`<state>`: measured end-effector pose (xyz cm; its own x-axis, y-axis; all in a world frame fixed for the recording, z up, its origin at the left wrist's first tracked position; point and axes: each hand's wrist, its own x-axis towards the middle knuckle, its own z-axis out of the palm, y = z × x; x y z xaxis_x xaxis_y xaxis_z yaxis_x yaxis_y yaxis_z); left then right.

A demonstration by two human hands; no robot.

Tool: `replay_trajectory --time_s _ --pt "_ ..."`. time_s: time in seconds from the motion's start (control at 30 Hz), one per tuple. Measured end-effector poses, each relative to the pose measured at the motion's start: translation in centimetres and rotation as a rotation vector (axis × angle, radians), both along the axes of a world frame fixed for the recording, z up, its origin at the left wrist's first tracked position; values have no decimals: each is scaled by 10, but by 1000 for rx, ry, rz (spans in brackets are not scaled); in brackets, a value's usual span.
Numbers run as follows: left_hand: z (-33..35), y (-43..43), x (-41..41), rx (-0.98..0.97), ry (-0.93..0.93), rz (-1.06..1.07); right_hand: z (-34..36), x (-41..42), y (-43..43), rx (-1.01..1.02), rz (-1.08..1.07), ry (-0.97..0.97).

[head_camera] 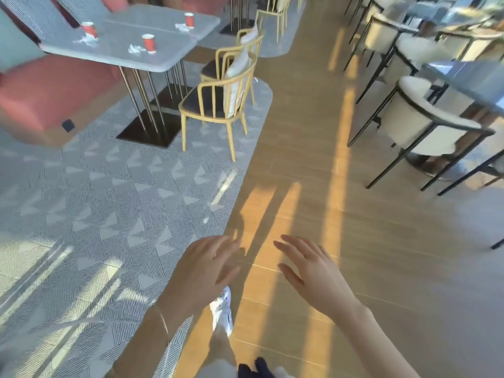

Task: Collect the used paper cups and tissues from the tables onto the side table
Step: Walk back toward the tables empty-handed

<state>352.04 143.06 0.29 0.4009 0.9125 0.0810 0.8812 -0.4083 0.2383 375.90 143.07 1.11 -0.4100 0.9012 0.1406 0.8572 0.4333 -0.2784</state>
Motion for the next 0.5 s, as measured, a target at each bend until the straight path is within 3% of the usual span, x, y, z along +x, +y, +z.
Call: replay_trajectory --time_s 0.5 --pt "17 303 -99 64 -6 19 20 -105 305 29 60 26"
